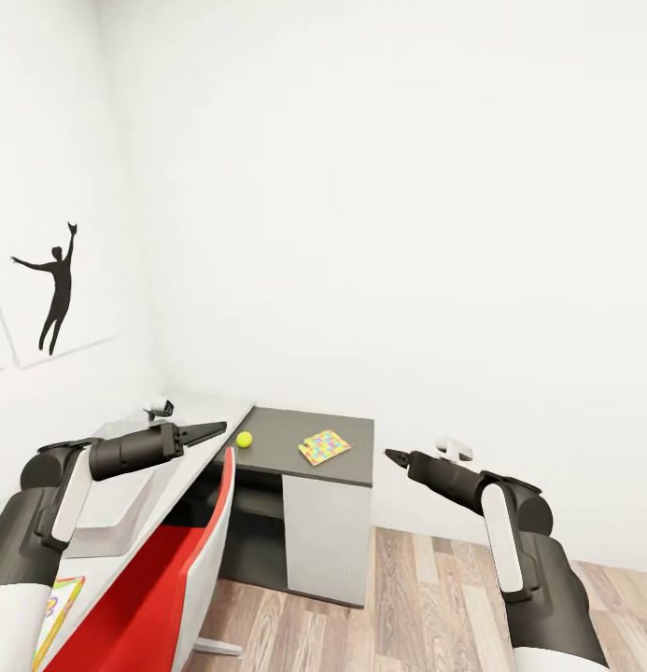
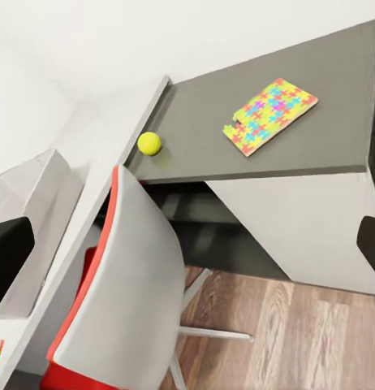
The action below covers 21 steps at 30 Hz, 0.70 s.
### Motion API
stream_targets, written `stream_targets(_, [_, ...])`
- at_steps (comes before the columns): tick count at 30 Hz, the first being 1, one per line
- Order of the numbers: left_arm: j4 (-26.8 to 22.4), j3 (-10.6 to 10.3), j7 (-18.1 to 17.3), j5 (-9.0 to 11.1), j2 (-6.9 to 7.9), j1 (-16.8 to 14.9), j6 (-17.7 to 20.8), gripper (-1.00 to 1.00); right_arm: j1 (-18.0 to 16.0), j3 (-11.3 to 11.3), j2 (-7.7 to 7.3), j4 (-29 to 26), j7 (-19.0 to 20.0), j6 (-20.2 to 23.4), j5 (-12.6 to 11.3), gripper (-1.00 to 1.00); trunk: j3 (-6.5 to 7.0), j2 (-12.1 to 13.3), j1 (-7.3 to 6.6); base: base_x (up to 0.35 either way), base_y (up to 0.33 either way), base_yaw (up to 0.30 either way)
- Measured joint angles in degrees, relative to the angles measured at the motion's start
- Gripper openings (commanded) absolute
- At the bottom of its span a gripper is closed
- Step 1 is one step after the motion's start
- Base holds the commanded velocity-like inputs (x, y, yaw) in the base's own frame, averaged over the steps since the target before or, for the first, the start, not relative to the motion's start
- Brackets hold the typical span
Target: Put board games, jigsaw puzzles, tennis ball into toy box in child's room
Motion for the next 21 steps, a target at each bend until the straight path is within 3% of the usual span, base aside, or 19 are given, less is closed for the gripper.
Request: stream_targets(21, [0.0,-0.08,0.0,0.0,-0.17,0.0,-0.08,1.0,-0.01,-0.87,-0.09,0.17,2.29,-0.05,0.09,1.0,0.0,0.0,0.0,0.0,0.0,-0.281])
